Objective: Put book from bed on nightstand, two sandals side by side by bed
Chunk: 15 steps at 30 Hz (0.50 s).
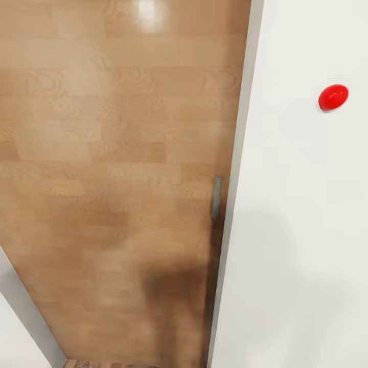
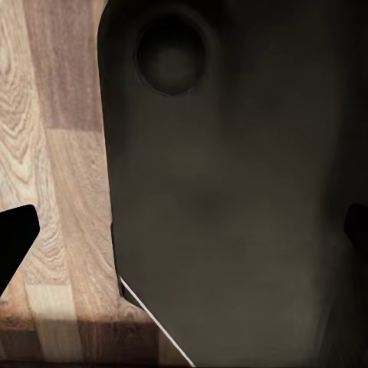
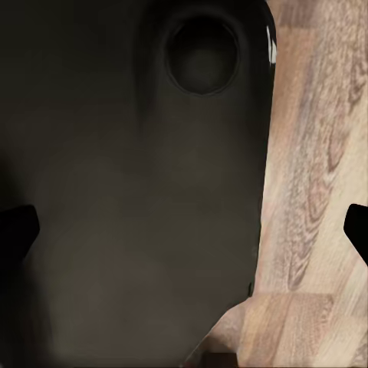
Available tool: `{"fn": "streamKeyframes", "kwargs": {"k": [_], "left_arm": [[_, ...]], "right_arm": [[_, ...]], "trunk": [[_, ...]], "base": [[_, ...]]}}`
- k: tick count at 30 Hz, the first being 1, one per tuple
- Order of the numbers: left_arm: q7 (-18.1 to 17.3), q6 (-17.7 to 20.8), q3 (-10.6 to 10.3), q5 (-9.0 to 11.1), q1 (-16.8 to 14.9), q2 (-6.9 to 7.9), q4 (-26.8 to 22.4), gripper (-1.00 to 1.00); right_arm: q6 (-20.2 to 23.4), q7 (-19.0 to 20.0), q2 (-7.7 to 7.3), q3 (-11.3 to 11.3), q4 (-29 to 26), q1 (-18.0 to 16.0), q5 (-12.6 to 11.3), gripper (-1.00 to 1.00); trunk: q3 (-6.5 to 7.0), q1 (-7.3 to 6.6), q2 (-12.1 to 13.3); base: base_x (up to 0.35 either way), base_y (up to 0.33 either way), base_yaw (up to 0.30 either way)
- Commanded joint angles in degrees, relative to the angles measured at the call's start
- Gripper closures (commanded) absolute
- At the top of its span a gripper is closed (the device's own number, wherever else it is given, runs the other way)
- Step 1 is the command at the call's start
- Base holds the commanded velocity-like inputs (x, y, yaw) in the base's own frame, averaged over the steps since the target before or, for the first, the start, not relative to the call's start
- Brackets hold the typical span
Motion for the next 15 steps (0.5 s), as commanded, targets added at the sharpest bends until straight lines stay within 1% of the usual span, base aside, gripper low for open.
{"fn": "streamKeyframes", "kwargs": {"k": [1,2,8,15], "left_arm": [[0.0,0.0,0.0,0.0,0.0,0.0,0.0,-1.0],[0.0,0.0,-0.1,0.2,-0.1,0.06,-0.2,-1.0],[0.0,0.0,-0.1,0.2,-0.1,0.02,-0.2,-1.0],[0.0,-0.1,-0.2,0.2,-0.1,-0.22,-2.5,-1.0]], "right_arm": [[0.0,0.0,0.0,0.0,0.0,0.0,0.0,-1.0],[0.1,0.3,0.18,0.0,0.1,-0.1,0.1,-1.0],[0.0,0.3,0.16,0.0,0.1,-0.1,0.2,-1.0],[0.0,0.3,0.17,0.1,0.2,-0.1,0.4,-1.0]], "trunk": [[-0.03,0.0,0.0],[-0.03,0.0,0.0],[-0.03,0.0,0.0],[-0.03,0.0,0.0]], "base": [[0.0,0.0,0.0],[0.0,0.0,0.0],[0.0,0.0,0.0],[0.0,0.0,0.0]]}}
